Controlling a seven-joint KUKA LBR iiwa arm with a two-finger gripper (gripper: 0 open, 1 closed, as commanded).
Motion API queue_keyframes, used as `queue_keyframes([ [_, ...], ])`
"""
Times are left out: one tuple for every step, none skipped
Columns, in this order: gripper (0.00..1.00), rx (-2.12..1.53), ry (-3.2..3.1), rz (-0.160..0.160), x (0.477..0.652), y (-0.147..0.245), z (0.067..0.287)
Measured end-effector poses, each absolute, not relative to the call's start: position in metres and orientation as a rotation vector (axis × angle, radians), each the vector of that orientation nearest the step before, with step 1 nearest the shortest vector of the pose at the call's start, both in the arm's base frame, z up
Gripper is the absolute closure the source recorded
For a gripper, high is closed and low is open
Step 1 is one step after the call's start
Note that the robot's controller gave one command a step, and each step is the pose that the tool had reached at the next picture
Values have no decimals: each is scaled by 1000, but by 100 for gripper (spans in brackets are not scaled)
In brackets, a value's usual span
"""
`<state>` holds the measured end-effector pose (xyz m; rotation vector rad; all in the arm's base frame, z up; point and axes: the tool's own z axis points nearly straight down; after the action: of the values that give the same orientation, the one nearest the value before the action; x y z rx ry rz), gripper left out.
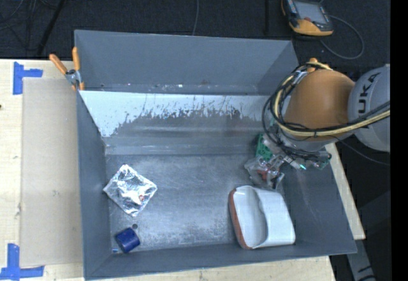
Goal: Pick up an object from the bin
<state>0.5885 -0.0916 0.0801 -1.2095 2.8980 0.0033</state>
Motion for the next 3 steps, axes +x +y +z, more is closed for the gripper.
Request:
queue_keyframes([
  [0, -1721, 2627, 1, 542, -70, 148],
  [0, -2137, 2306, 6, 515, -83, 124],
  [0, -2497, 1908, 8, 529, -91, 86],
])
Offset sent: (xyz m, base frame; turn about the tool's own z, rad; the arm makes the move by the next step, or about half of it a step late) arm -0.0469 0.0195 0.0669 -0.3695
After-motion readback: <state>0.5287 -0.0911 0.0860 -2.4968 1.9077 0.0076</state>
